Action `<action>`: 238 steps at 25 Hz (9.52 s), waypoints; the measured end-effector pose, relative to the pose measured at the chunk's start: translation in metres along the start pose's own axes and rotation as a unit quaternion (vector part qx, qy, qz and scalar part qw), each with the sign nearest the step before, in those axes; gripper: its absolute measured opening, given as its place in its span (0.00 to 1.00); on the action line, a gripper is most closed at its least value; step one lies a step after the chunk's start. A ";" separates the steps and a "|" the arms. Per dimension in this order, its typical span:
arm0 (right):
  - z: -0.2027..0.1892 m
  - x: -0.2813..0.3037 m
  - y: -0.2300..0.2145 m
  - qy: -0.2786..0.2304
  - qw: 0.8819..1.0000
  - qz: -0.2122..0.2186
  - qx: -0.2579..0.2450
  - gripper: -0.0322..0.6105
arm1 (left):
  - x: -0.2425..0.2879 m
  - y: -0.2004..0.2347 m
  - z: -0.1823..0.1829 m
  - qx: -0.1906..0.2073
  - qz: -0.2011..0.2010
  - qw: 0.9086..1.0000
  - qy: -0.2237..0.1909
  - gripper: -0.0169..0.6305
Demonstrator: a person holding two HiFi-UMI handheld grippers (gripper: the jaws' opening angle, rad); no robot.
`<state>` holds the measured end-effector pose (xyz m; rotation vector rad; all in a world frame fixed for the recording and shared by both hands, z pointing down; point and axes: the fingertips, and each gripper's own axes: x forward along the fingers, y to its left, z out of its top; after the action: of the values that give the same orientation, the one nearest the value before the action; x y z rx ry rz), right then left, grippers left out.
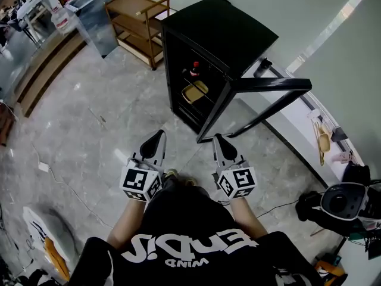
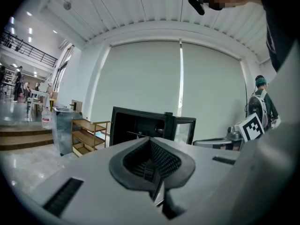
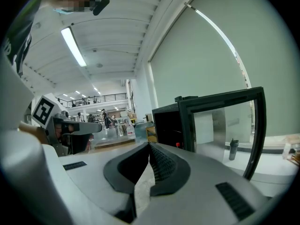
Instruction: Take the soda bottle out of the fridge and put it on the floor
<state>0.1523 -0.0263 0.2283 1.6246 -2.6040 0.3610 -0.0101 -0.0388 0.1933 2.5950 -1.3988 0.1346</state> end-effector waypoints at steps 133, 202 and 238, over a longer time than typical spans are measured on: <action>-0.299 0.417 -0.043 0.053 0.994 0.078 -0.059 0.54 | 0.118 0.190 -0.321 -0.036 0.005 0.997 0.062 0.04; -0.859 0.456 -0.076 0.124 0.988 0.069 -0.061 0.54 | 0.147 0.215 -0.798 -0.092 -0.005 0.991 0.092 0.04; -0.761 0.390 -0.055 0.167 0.978 0.108 -0.068 0.60 | 0.127 0.190 -0.714 -0.122 0.020 0.988 0.097 0.04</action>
<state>-0.0338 -0.2221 1.0419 1.1293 -2.4860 0.4140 -0.0912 -0.0949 0.9364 2.2890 -1.3084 0.2016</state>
